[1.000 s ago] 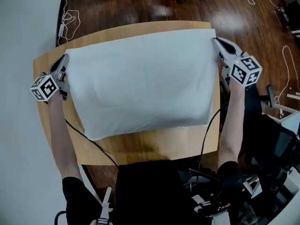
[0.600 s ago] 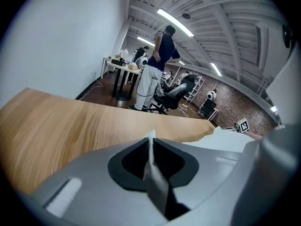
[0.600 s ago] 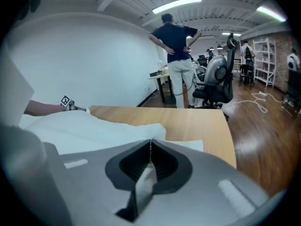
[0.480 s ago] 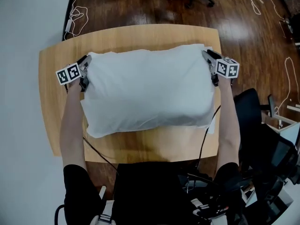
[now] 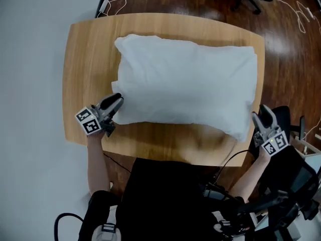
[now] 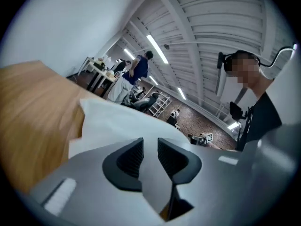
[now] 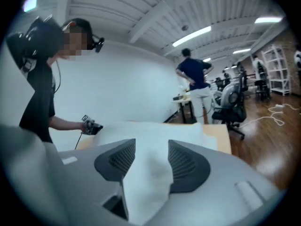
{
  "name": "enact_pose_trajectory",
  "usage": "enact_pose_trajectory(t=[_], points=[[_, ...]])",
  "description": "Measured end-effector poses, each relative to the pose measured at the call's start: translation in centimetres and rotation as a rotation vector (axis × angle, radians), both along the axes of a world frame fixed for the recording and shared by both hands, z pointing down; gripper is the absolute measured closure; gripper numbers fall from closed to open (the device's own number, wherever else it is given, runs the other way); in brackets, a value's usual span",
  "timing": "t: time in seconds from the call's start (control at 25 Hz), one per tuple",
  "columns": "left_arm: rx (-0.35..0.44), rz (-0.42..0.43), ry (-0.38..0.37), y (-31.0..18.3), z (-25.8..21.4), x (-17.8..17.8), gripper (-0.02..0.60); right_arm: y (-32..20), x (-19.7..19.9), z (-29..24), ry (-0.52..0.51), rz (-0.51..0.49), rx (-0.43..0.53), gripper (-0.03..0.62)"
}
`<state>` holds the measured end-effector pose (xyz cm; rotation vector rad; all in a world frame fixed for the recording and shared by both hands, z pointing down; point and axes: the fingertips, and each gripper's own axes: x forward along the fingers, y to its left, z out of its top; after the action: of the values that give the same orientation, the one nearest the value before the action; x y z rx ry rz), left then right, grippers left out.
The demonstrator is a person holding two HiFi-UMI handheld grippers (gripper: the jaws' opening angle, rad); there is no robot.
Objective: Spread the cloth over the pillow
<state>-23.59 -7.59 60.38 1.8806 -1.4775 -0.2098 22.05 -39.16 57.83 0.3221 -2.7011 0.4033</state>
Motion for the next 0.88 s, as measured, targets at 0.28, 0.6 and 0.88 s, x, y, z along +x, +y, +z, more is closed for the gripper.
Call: enact_pose_trajectory(t=[0.28,0.6,0.88], points=[[-0.007,-0.285,0.066,7.0,6.0,-0.4,0.569,6.3,1.2,6.4,0.183,0.122,-0.033,0.384],[0.257,-0.198,0.072,11.2,-2.9,3.9,0.569,16.4,6.0,-4.2,-0.320,0.452,-0.159,0.387],[0.319,0.052,0.086,8.3,-2.4,8.6,0.569,24.6,0.7,1.8,0.025,0.318,-0.021,0.393]])
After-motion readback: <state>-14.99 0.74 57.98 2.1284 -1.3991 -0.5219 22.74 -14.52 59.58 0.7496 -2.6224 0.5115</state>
